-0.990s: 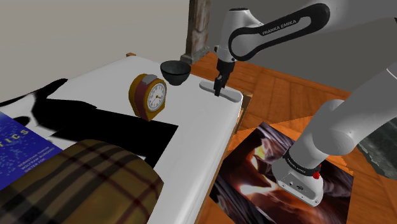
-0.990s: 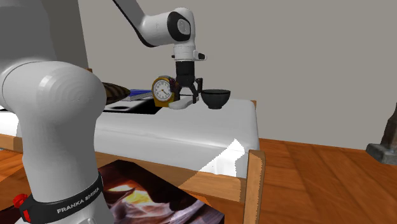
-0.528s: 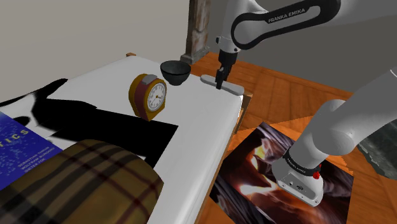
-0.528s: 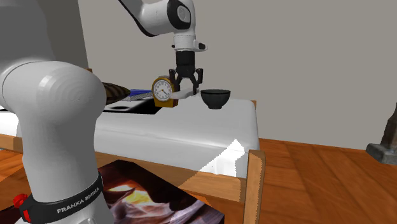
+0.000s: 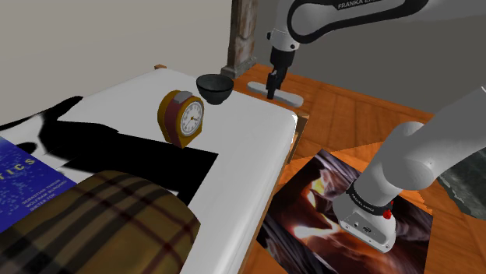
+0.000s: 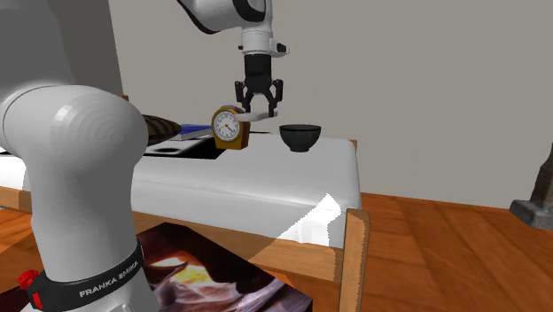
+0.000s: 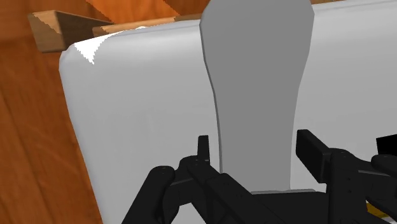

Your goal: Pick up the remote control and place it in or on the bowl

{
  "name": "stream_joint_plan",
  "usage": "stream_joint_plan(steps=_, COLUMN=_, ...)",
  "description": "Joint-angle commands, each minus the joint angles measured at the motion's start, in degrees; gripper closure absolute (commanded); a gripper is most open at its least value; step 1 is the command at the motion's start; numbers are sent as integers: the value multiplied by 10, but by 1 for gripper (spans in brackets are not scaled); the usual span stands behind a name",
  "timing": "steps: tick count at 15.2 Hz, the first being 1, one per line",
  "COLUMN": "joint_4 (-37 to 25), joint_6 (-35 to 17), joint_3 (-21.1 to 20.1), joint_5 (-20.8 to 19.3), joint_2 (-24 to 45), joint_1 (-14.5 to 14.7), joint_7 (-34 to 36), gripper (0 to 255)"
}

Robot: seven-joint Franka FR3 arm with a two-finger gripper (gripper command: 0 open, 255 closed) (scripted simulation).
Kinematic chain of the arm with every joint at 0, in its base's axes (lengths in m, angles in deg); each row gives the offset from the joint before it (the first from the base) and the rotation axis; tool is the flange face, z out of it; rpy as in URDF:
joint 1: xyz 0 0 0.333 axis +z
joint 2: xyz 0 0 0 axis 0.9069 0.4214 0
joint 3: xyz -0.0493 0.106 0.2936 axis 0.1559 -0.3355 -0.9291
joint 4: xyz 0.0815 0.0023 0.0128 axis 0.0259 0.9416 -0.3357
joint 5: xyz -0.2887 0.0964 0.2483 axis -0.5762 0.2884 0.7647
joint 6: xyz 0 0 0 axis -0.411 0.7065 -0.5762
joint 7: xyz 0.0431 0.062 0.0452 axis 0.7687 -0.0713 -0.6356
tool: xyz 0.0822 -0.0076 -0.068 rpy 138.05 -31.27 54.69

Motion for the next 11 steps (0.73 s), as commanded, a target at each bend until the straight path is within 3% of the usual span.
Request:
stream_joint_plan(steps=1, joint_4=-13, joint_6=15, joint_3=-1, joint_5=0, joint_2=-2, joint_1=0, joint_7=0, gripper=255)
stream_joint_plan(steps=3, joint_4=-22, joint_6=26, joint_3=-1, joint_5=0, joint_2=-4, joint_1=0, joint_7=0, gripper=255)
stream_joint_plan(steps=11, joint_4=-220, joint_6=39, joint_3=-1, joint_5=1, joint_2=181, joint_1=0, joint_7=0, gripper=255)
